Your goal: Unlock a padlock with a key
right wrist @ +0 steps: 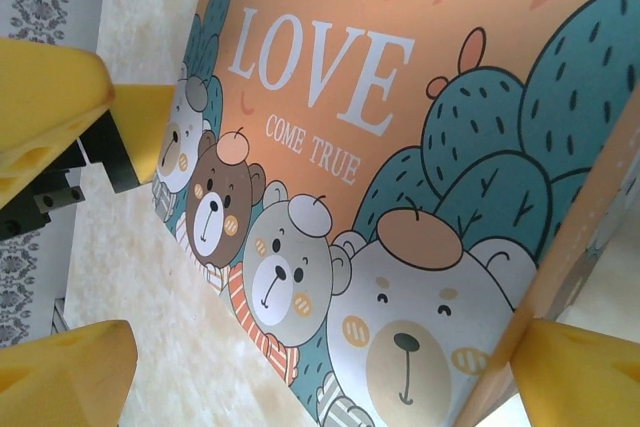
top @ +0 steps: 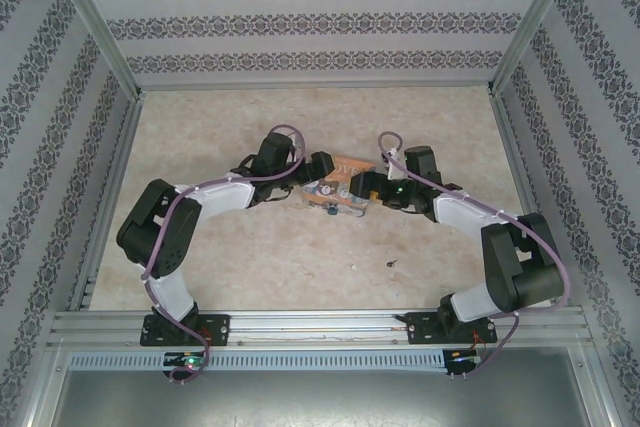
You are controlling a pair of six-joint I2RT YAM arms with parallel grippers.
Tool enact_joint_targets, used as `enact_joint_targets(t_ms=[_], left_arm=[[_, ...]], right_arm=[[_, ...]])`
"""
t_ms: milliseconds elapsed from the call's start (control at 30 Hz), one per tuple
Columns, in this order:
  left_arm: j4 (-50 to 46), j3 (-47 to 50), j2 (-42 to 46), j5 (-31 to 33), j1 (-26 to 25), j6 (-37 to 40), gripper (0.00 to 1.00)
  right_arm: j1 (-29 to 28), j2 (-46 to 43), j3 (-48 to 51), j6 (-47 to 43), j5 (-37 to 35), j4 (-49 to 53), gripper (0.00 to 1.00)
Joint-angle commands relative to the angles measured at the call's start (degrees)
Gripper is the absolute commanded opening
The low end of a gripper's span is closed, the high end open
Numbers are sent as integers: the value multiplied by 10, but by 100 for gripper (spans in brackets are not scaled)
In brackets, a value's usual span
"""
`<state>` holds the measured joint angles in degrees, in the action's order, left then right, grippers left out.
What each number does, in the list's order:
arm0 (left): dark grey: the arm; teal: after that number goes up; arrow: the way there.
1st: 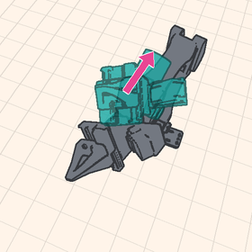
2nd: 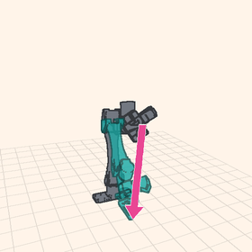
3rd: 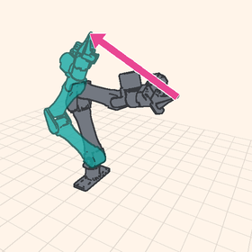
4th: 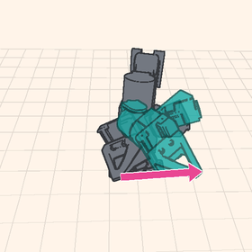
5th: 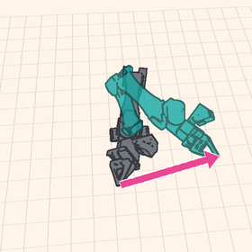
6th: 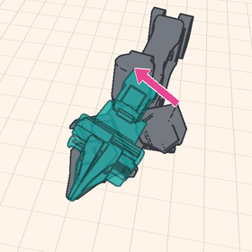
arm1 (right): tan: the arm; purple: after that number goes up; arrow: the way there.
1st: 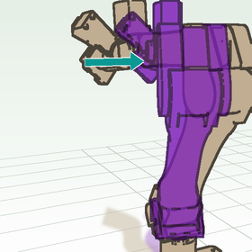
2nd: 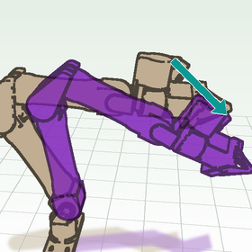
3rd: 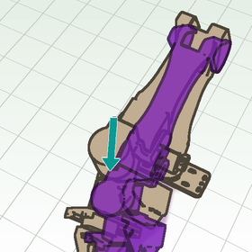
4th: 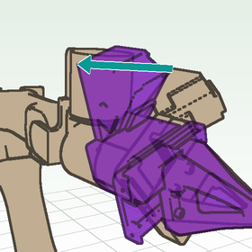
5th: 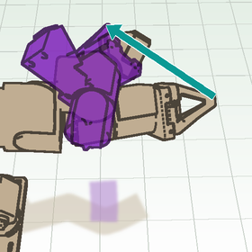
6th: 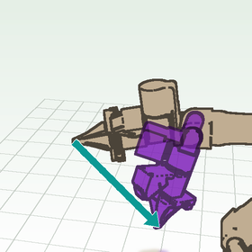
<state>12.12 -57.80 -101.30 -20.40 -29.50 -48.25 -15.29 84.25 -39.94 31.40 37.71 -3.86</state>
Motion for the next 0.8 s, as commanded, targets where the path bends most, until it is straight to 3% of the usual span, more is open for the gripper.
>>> enact_joint_targets(t_ms=[0, 400, 767], left_arm=[[1, 25, 31, -10, -2, -6, 100], [1, 118, 109, 45, 1, -17, 99], [-1, 105, 109, 45, 38, 4, 99]], right_arm=[[-26, 1, 1, 9, 0, -37, 95], [-80, 62, -44, 17, 2, -47, 93], [-119, 95, -81, 30, -17, -48, 93]])
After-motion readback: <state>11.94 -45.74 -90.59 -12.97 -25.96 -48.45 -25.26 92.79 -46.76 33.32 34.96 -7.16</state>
